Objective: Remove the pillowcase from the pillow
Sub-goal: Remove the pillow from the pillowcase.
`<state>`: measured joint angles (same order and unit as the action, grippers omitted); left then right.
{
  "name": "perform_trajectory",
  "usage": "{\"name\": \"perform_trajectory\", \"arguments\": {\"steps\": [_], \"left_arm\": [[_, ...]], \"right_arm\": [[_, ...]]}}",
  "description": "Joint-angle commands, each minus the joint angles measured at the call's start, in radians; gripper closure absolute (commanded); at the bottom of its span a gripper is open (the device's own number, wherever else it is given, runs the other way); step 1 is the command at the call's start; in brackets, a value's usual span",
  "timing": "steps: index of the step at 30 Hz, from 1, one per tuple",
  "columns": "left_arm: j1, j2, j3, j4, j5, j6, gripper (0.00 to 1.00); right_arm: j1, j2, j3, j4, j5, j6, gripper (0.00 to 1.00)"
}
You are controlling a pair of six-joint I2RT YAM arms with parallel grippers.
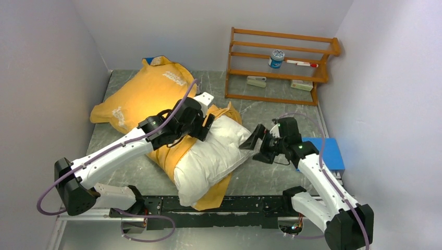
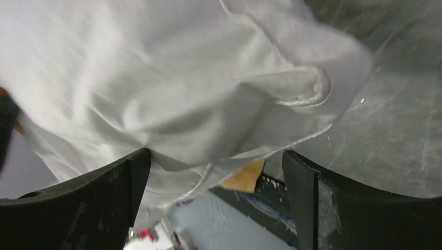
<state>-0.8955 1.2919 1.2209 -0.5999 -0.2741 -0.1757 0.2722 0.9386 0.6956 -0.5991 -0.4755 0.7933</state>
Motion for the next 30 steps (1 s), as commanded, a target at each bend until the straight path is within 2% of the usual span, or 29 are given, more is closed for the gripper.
{"name": "perform_trajectory", "arguments": {"steps": [1,3,6,8,9,11,13,15,16,17,19,20,22,23,25,27,29,30], "left_arm": [[0.033,-0.002,-0.039,-0.011,-0.037,0.004,0.25],[0.038,0.013,-0.046,-0.015,-0.034,0.009,0.3],[0.041,0.031,-0.042,-0.024,-0.017,0.01,0.38],[0.04,0.03,-0.052,-0.013,0.0,0.006,0.43],[0.041,0.026,-0.059,-0.006,0.01,0.003,0.48],[0.04,0.024,-0.064,-0.008,0.02,0.001,0.54],[0.041,0.016,-0.061,-0.021,-0.002,-0.003,0.55],[0.041,-0.005,-0.058,-0.041,-0.045,-0.005,0.5],[0.041,-0.02,-0.057,-0.045,-0.072,-0.004,0.45],[0.041,-0.037,-0.057,-0.048,-0.096,-0.005,0.4],[0.042,-0.069,-0.058,-0.047,-0.134,-0.004,0.32],[0.044,-0.082,-0.059,-0.044,-0.149,-0.002,0.29],[0.048,-0.097,-0.058,-0.041,-0.172,-0.002,0.26],[0.052,-0.1,-0.056,-0.039,-0.176,-0.004,0.25],[0.059,-0.104,-0.058,-0.028,-0.176,-0.008,0.25],[0.072,-0.099,-0.061,-0.013,-0.161,-0.015,0.24],[0.089,-0.092,-0.061,-0.006,-0.139,-0.025,0.24],[0.096,-0.088,-0.06,-0.005,-0.127,-0.029,0.25]], "right_arm": [[0.07,-0.052,-0.139,0.181,-0.198,0.115,0.0],[0.151,-0.034,-0.171,0.292,-0.199,0.186,0.0],[0.283,0.018,-0.156,0.407,-0.098,0.245,0.0],[0.322,0.065,-0.151,0.474,-0.047,0.279,0.02],[0.323,0.087,-0.144,0.49,-0.025,0.293,0.11],[0.324,0.126,-0.106,0.473,0.048,0.287,0.36],[0.323,0.158,-0.005,0.333,0.19,0.226,0.65],[0.313,0.18,0.139,0.124,0.41,0.15,0.89],[0.299,0.182,0.2,0.002,0.532,0.123,0.96],[0.276,0.179,0.247,-0.065,0.652,0.102,0.98],[0.156,0.164,0.289,-0.111,0.749,0.03,0.97],[0.05,0.161,0.291,-0.102,0.69,-0.055,0.96],[-0.154,0.205,0.29,-0.065,0.466,-0.196,0.91],[-0.207,0.257,0.309,-0.068,0.339,-0.265,0.88],[-0.229,0.381,0.385,-0.158,0.203,-0.355,0.82],[-0.219,0.436,0.403,-0.196,0.111,-0.379,0.67],[-0.218,0.384,0.367,-0.169,0.119,-0.354,0.37],[-0.218,0.338,0.345,-0.152,0.14,-0.34,0.25]]}}
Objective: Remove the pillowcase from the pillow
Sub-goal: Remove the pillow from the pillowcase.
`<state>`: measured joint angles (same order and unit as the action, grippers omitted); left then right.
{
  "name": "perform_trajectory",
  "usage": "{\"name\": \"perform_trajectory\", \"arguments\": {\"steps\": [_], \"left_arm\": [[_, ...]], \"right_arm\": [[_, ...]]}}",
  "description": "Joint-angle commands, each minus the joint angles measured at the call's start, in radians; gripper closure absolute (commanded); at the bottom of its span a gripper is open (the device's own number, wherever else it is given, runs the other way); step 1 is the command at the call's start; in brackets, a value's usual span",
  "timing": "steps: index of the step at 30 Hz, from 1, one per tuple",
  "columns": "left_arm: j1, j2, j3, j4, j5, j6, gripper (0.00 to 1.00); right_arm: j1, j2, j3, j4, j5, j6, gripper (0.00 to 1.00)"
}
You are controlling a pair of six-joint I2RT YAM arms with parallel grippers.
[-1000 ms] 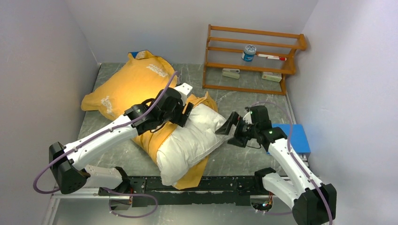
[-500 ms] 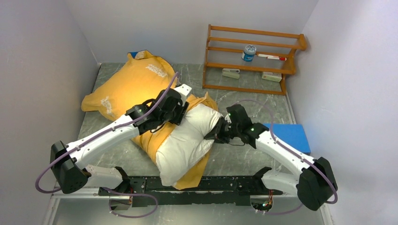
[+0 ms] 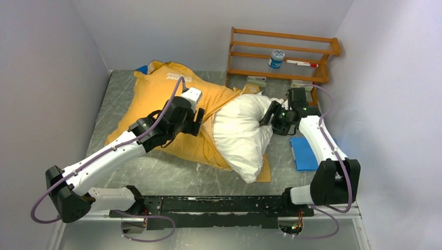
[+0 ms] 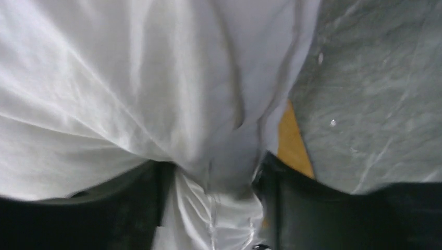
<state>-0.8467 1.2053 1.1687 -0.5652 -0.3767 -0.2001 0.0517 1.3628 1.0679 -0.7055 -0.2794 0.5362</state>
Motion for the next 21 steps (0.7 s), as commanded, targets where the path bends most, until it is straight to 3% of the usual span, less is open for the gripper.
{"name": "perform_trajectory", "arguments": {"steps": [1,3,8,14,18,21], "left_arm": [[0.056,0.001,-0.007,-0.039,-0.014,-0.007,0.25],[0.07,0.001,-0.013,-0.03,0.007,-0.006,0.24],[0.087,-0.007,-0.02,0.027,0.17,0.035,0.21],[0.086,-0.069,0.023,0.123,0.438,0.075,0.16],[0.088,-0.086,0.079,0.101,0.384,0.074,0.12],[0.095,-0.063,0.104,0.022,0.225,0.077,0.11]], "right_arm": [[0.002,-0.129,-0.044,-0.025,-0.049,-0.074,0.18],[0.003,-0.186,-0.06,-0.018,-0.067,-0.072,0.12],[0.002,-0.221,-0.118,-0.087,-0.25,-0.097,0.09],[0.002,-0.313,-0.203,-0.158,-0.242,-0.094,0.08],[0.002,-0.333,-0.217,-0.194,-0.276,-0.102,0.08],[0.002,-0.359,-0.227,-0.206,-0.295,-0.098,0.07]]}}
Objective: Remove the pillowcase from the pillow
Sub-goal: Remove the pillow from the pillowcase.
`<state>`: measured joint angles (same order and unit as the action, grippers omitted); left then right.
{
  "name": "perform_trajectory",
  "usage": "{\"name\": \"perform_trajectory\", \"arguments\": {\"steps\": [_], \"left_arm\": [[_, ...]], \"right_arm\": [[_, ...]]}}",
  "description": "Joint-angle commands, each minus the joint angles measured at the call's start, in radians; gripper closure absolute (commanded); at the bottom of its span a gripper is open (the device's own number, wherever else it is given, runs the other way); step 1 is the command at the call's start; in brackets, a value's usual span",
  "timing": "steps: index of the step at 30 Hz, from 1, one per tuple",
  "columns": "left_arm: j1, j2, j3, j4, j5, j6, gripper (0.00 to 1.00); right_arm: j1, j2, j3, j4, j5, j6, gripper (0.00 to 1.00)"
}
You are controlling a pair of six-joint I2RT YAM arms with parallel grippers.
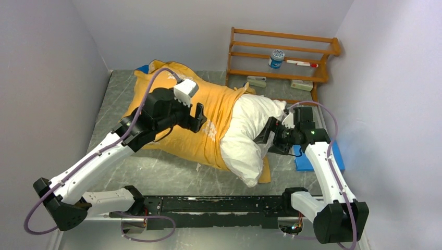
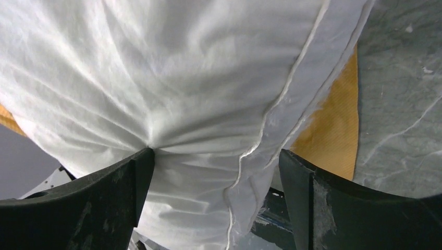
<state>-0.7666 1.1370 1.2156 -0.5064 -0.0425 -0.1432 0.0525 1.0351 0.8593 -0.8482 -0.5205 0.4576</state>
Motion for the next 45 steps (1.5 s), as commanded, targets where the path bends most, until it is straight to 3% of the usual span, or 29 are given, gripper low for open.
{"name": "perform_trajectory", "arguments": {"steps": [1,5,11,12,15,19,20,22,24,25,31,36,40,45], "left_arm": [[0.022,0.018,0.058,-0.063,-0.168,0.011,0.11],[0.079,0.056,0.004,-0.115,-0.267,-0.049,0.11],[0.152,0.058,-0.138,-0.045,-0.178,-0.106,0.13],[0.153,0.065,-0.152,-0.034,-0.16,-0.109,0.15],[0.153,0.095,-0.189,-0.005,-0.095,-0.096,0.22],[0.153,0.147,-0.198,-0.015,-0.089,-0.083,0.52],[0.153,0.149,-0.203,-0.012,-0.102,-0.082,0.6],[0.153,0.138,-0.22,-0.002,-0.143,-0.084,0.73],[0.154,0.126,-0.23,-0.002,-0.196,-0.087,0.93],[0.155,0.12,-0.232,-0.01,-0.221,-0.087,0.95],[0.16,0.085,-0.251,-0.042,-0.347,-0.085,0.95],[0.171,0.046,-0.253,-0.037,-0.297,-0.077,0.95],[0.171,-0.009,-0.255,0.035,-0.041,-0.08,0.54],[0.154,-0.049,-0.281,0.177,0.227,-0.193,0.37]], "right_arm": [[0.001,-0.039,-0.022,-0.062,-0.057,-0.016,0.06],[0.002,-0.045,-0.051,-0.048,-0.127,-0.02,0.0],[0.013,-0.029,-0.135,0.061,-0.203,0.022,0.01],[0.022,-0.021,-0.155,0.092,-0.203,0.054,0.06],[0.045,0.007,-0.175,0.187,-0.19,0.12,0.37],[0.049,0.061,-0.137,0.251,-0.108,0.168,0.83],[0.049,0.079,-0.112,0.248,-0.073,0.168,0.9],[0.049,0.11,-0.061,0.234,-0.002,0.167,0.98],[0.048,0.131,-0.001,0.209,0.081,0.161,1.0],[0.048,0.136,0.03,0.188,0.132,0.162,1.0],[0.032,0.118,0.152,0.153,0.368,0.179,1.0],[0.023,0.134,0.179,0.174,0.314,0.149,1.0],[0.021,0.189,0.157,0.203,0.141,0.132,1.0],[0.023,0.206,0.114,0.242,0.077,0.148,1.0]]}}
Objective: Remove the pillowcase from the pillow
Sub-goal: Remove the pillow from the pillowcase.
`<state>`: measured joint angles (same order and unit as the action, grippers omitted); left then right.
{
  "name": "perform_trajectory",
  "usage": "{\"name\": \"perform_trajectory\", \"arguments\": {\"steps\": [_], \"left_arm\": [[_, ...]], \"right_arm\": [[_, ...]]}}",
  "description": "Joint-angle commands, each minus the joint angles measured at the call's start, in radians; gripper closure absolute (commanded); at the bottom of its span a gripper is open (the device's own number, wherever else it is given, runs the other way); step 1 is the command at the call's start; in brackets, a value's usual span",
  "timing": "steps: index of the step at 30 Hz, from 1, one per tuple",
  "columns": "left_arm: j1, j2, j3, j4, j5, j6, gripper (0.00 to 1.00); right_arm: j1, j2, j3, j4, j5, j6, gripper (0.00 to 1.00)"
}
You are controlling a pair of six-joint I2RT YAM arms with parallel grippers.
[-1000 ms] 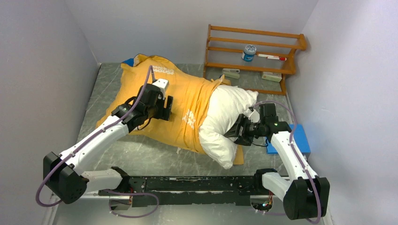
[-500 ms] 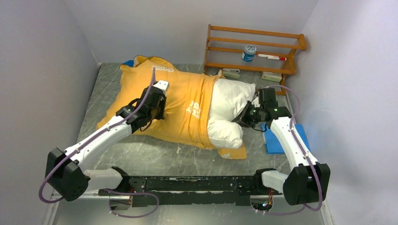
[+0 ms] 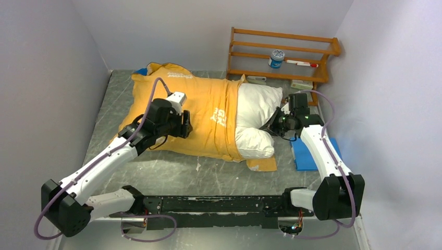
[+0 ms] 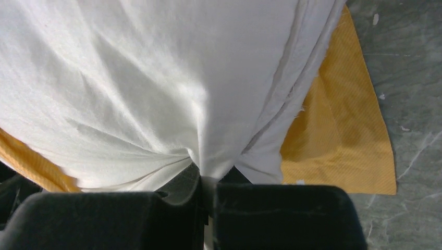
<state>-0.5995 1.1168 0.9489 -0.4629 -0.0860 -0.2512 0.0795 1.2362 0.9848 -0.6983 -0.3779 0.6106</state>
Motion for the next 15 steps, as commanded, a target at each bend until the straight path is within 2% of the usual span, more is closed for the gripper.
{"name": "perform_trajectory", "arguments": {"steps": [1,3,7,15], "left_arm": [[-0.036,-0.031,-0.012,0.155,0.291,-0.098,0.35],[-0.124,-0.03,-0.009,0.191,0.272,-0.13,0.32],[-0.354,0.018,-0.033,0.257,0.151,-0.212,0.31],[-0.483,0.124,-0.197,0.592,-0.014,-0.447,0.32]], "right_arm": [[-0.005,0.01,-0.008,0.088,-0.064,-0.007,1.0],[-0.005,0.019,-0.001,0.084,-0.067,-0.012,0.99],[-0.006,0.027,0.003,0.097,-0.088,-0.004,0.99],[-0.006,0.011,-0.014,0.099,-0.101,-0.004,0.98]]}}
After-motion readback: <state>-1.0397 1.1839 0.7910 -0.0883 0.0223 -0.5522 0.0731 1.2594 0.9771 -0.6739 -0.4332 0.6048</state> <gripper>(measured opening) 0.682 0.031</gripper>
